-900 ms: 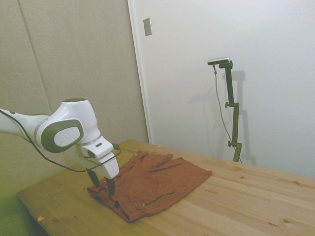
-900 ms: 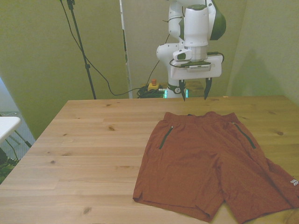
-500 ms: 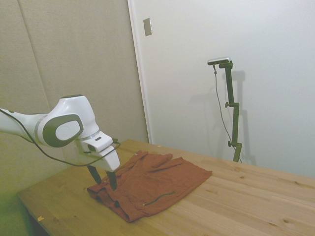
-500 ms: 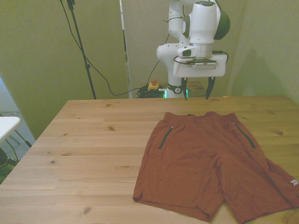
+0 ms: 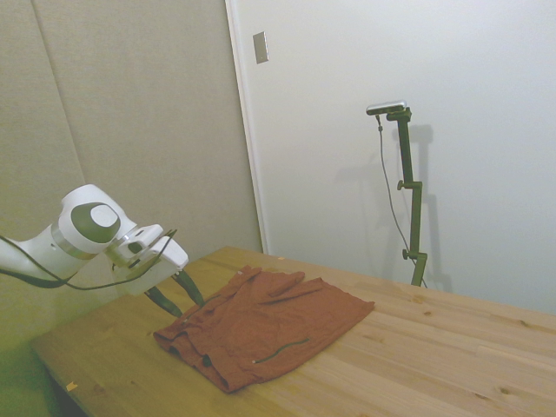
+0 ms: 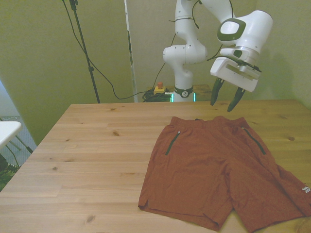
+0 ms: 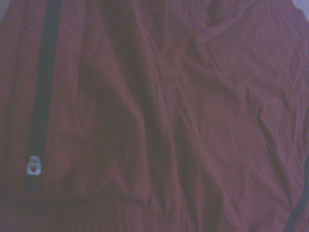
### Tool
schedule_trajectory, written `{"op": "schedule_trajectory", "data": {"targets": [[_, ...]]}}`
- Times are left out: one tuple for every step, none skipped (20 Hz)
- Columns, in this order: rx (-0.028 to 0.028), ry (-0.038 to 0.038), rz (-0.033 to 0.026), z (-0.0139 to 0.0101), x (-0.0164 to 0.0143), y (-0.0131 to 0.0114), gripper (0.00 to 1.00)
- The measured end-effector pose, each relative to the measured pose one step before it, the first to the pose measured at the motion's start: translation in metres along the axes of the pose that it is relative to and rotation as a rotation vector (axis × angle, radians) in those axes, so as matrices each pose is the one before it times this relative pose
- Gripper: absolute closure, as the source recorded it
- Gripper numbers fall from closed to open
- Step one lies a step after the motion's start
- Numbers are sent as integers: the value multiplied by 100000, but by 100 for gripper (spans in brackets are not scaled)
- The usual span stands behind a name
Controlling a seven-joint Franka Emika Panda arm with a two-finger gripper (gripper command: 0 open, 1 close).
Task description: Fold the shorts
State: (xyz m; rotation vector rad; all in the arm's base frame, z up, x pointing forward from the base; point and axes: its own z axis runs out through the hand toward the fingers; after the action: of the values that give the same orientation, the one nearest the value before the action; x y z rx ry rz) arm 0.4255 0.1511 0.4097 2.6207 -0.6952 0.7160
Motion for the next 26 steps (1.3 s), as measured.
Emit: {"op": "schedule_trajectory", "data": {"targets": [[-125, 2739, -1229, -37, -1103, -663, 0], [1, 3011, -980, -162, -864, -686, 0], [-10, 3442, -1460, -254, -601, -750, 0], [-894, 3622, -2045, -306, -403, -811, 0], [-1824, 3119, -2332, -156, -388, -756, 0], [-1592, 2143, -2298, -65, -554, -851, 0], [-750, 1230, -2011, -27, -701, -932, 0], [-762, 495, -1756, -9, -752, -965, 0], [-1217, -221, -1529, -3, -720, -892, 0], [-1523, -124, -1197, -54, -564, -822, 0], [-937, 233, -593, -214, -386, -817, 0], [-691, 411, -422, -285, -255, -786, 0], [-620, 482, -324, -321, -153, -693, 0], [-815, 900, -451, -297, -80, -606, 0], [-1204, 678, -822, -115, -181, -489, 0], [-1305, 510, -1229, 4, -294, -445, 0], [-926, 683, -1318, 92, -414, -446, 0], [-681, 331, -1403, 111, -651, -563, 0], [-446, 309, -1053, 18, -510, -385, 0], [-85, 32, -802, -67, -471, -326, 0], [76, 105, -530, -161, -357, -254, 0], [-218, 204, -434, -146, -262, -150, 0], [-214, 106, -278, -62, -162, -74, 0], [-460, 78, -150, 10, -79, 3, 0], [-1123, -15, -143, 168, -58, 95, 0], [-1413, -155, -159, 318, -88, 171, 0]]}}
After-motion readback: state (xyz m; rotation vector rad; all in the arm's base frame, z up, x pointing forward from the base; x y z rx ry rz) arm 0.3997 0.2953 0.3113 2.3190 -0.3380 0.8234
